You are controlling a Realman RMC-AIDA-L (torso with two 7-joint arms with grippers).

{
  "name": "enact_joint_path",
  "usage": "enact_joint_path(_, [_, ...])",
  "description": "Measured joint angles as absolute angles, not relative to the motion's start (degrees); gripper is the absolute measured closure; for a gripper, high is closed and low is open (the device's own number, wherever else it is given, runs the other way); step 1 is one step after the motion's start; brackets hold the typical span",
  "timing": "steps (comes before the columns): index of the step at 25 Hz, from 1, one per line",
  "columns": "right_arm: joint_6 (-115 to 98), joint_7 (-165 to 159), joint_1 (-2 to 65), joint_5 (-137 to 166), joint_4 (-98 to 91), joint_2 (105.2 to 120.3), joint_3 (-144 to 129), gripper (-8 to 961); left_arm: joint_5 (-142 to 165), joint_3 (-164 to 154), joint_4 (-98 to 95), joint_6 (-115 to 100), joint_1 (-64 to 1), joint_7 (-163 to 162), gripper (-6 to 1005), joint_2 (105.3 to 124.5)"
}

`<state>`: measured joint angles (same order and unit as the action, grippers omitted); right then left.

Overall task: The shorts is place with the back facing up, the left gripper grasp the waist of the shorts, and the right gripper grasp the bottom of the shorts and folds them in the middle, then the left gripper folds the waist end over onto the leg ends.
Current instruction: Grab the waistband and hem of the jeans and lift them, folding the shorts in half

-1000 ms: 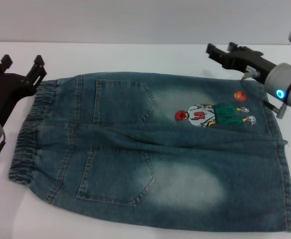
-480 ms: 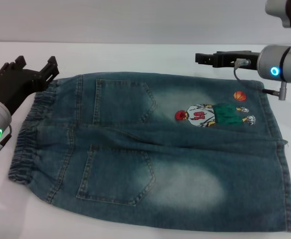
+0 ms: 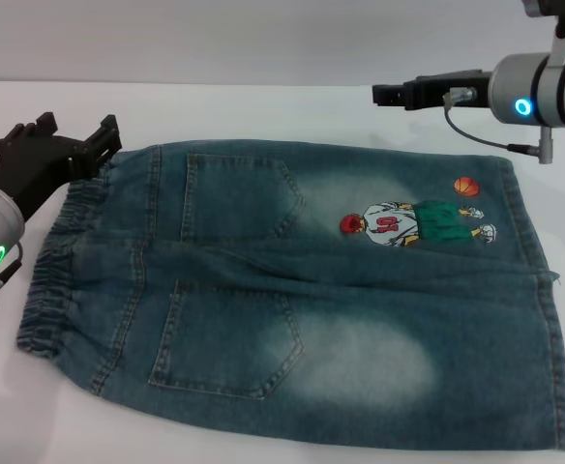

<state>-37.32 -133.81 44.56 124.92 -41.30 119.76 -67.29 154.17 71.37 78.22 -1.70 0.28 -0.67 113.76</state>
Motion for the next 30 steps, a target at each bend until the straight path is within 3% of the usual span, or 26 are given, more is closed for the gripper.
enact_joint_path(11, [-32.4, -125.4, 39.1, 112.8, -47.6, 119.58, -76.4, 268, 154.2, 71.5, 77.4, -1.7, -0.2, -0.5, 225, 114.17])
enact_joint_path(16, [-38.2, -127.3, 39.9, 109.6, -46.5, 118.85, -75.7, 269, 154.2, 71.5, 77.4, -1.7, -0.3, -0.4, 225, 114.17])
enact_joint_path(26, [-45.7, -123.1, 39.0, 103.7, -48.6, 119.06, -74.4, 268, 154.4, 71.1, 79.1, -1.5, 0.1, 0.9, 225, 114.25])
enact_joint_path(30, [-43.5, -121.0, 38.5, 103.2, -49.2, 119.27, -75.6, 267, 154.4, 73.4, 86.0, 10.8, -0.6, 2.5, 225, 114.49])
